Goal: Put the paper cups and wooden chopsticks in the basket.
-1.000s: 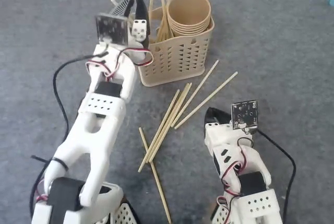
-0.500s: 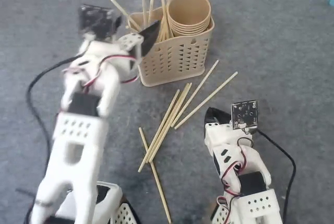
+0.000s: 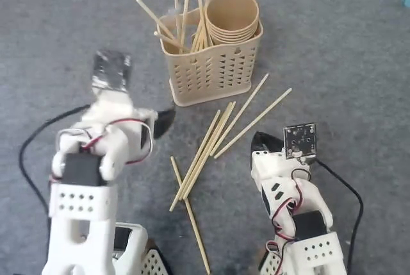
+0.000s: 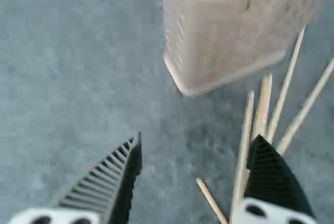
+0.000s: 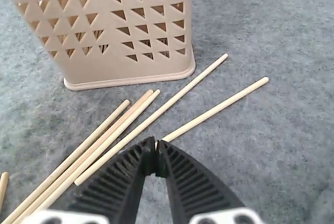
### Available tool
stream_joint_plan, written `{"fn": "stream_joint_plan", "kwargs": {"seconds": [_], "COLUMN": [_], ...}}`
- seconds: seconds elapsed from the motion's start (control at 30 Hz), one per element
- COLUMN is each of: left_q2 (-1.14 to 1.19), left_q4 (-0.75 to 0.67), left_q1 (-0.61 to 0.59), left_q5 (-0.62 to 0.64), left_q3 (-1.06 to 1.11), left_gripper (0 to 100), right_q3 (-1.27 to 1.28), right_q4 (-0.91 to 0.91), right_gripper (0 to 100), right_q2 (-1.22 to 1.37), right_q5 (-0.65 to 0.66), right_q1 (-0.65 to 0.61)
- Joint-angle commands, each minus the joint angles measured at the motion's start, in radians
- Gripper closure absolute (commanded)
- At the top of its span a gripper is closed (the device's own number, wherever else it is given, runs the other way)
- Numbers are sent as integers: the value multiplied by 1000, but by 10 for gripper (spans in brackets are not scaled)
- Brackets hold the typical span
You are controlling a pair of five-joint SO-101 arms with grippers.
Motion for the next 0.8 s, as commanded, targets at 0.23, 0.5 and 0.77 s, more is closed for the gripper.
{"fn": "stream_joint_plan", "kwargs": {"seconds": [0.23, 0.5, 0.77], "left_q2": [-21, 193, 503], "left_q4": [-265, -370, -462], "left_q1": [230, 252, 287], "left_q5": [14, 41, 46], "left_q3": [390, 358, 229], "left_gripper": [689, 814, 798], "right_q3": [15, 15, 15], "right_q4": [13, 15, 15], "right_gripper": [991, 991, 991], "right_q2": [-21, -19, -19], "right_q5": [5, 5, 5], "right_q1": [13, 13, 13]}}
